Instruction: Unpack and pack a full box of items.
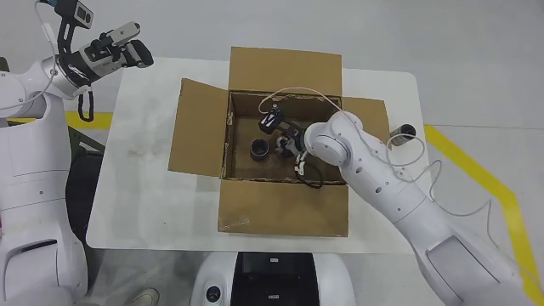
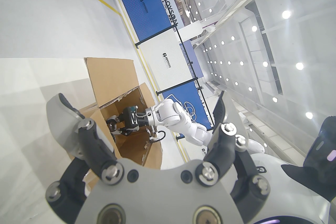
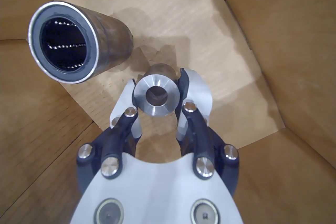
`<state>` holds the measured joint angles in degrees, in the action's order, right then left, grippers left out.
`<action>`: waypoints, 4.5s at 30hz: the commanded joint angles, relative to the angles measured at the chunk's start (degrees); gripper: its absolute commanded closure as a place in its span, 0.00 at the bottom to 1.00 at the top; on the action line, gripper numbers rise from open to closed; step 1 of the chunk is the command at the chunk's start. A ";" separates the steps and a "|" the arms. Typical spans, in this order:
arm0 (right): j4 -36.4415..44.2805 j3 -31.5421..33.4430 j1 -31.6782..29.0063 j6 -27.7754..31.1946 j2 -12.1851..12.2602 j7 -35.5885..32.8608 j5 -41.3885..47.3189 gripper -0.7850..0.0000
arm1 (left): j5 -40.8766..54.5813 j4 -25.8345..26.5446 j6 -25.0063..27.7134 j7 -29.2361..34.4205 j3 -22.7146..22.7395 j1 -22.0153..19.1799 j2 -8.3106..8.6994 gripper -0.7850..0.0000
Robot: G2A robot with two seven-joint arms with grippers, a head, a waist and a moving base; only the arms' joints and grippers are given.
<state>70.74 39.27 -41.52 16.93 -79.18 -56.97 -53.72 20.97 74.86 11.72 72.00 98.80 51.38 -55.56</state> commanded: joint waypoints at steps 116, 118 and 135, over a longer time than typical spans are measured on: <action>33.30 57.35 -40.02 -2.18 14.82 -7.30 -8.12 1.00 | 0.00 0.00 0.00 0.00 0.00 0.00 0.00 0.00; 31.82 56.57 -39.42 -2.92 14.82 -6.49 -8.67 1.00 | 0.00 0.00 0.00 0.00 0.00 0.00 0.00 0.00; 19.49 49.91 -33.83 -7.66 14.56 -2.45 -10.60 1.00 | 0.00 0.00 0.00 0.00 0.00 0.00 0.00 0.00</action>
<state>90.51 89.39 -75.44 9.35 -64.62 -59.52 -64.33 20.97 74.86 11.72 72.00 98.80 51.38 -55.56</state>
